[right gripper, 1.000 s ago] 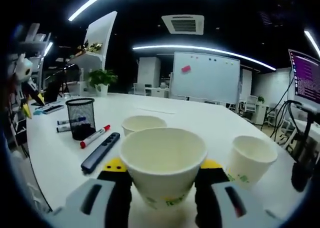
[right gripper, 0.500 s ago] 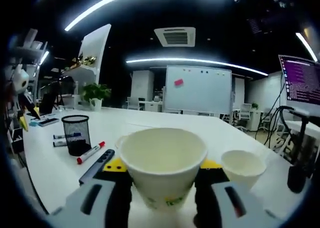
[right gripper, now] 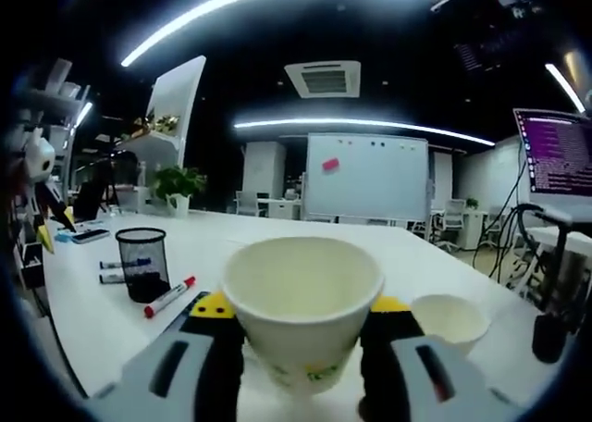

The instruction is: Place the scattered laser pointers and whiteboard markers into the pen holder and stack the scattered paper cups together

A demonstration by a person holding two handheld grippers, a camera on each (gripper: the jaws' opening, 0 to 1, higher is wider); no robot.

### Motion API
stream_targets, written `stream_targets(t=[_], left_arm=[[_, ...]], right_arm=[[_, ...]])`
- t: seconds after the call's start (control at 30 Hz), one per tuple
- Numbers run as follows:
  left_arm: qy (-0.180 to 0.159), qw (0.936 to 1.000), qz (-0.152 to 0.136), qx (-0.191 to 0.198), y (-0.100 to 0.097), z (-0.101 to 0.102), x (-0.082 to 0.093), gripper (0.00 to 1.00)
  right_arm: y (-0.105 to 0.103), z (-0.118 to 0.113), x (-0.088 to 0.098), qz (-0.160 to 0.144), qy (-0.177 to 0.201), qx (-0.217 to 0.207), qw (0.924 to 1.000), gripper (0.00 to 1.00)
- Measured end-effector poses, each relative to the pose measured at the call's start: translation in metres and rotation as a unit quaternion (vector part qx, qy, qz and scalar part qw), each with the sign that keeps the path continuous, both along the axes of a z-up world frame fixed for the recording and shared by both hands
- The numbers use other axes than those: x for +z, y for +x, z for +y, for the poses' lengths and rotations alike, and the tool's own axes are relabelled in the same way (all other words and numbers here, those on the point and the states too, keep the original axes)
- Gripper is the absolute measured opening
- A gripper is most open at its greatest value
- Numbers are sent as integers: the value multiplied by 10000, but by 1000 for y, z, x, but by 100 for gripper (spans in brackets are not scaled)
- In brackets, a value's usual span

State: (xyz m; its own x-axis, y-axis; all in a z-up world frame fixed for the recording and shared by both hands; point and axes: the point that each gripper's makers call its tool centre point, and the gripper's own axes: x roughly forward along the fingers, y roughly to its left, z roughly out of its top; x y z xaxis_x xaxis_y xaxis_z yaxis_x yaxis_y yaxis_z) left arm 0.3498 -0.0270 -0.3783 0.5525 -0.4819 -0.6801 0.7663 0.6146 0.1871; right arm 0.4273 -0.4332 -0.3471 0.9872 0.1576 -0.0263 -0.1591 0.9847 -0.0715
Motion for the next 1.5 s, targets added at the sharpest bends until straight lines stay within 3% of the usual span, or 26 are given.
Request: stream_targets(t=[0.3, 1.5], left_arm=[[36, 10000, 0, -16, 0, 0, 1, 54], [51, 10000, -12, -13, 2, 1, 2, 54]], right_arm=[[0, -2, 12, -259, 188, 2, 9995, 50], [-1, 1, 35, -676, -17, -30, 9977, 50]])
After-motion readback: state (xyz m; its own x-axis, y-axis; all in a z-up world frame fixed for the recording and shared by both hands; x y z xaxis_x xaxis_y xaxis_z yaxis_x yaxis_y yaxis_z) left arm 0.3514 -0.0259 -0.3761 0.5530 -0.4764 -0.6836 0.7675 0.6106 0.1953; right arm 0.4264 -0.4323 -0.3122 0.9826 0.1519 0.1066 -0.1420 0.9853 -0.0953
